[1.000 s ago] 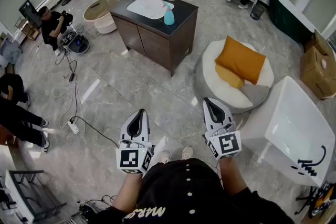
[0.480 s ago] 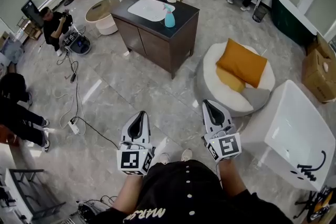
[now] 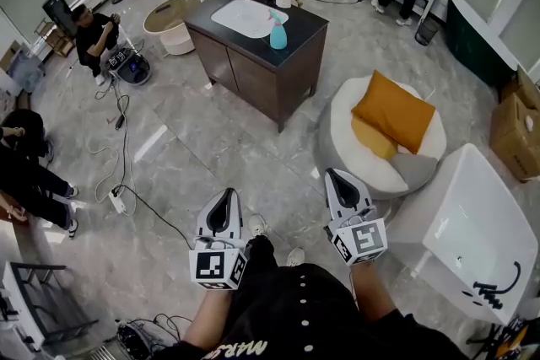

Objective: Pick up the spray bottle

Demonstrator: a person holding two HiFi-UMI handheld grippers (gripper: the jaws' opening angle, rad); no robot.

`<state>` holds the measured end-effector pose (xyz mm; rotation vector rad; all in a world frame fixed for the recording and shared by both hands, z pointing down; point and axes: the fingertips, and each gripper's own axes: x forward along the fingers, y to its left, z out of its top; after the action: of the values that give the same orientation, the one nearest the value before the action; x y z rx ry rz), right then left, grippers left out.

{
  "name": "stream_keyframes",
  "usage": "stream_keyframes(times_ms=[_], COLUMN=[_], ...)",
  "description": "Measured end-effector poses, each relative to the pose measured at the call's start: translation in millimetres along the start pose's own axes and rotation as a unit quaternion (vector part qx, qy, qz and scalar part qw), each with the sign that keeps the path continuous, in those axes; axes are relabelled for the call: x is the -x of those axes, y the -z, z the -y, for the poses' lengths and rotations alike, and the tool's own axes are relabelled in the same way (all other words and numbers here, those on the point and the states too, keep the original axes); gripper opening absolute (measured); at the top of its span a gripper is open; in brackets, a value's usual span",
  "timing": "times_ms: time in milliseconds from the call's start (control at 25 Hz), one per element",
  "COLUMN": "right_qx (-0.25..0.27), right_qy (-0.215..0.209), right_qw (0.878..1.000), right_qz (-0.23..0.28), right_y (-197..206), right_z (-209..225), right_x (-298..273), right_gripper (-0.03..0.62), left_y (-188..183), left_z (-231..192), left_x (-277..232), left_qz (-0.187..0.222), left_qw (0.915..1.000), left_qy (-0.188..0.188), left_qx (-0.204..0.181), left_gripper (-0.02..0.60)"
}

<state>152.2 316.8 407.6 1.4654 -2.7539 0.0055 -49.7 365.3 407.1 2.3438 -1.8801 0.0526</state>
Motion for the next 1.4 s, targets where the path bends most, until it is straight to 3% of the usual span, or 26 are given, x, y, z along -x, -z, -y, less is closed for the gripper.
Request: stream_keyframes(times_ms=[360,1000,1400], right_qx=[0.015,0.032,0.017], right_qy=[-0.002,0.037,0.066], right_qw=[1.000,0.999,0.997], right_qz=[-0.014,-0.006,-0.020], right_y=[7,-19,0], right_z=[23,58,78], right_x=[-71,-264,-329], right_gripper=[-0.006,-0.006,-0.006], left_y=[-3,-50,-36], left_z=[-38,-156,-200], left_x=[-74,-229,-289], left_qz=[0.002,0.019,-0.007], left_qw=[1.0000,0.9989,0.9981], left_qy=[0.005,0.043,0.062], left_qx=[0.004,-0.003,0.004], left_gripper=[0.017,0.017,0.017])
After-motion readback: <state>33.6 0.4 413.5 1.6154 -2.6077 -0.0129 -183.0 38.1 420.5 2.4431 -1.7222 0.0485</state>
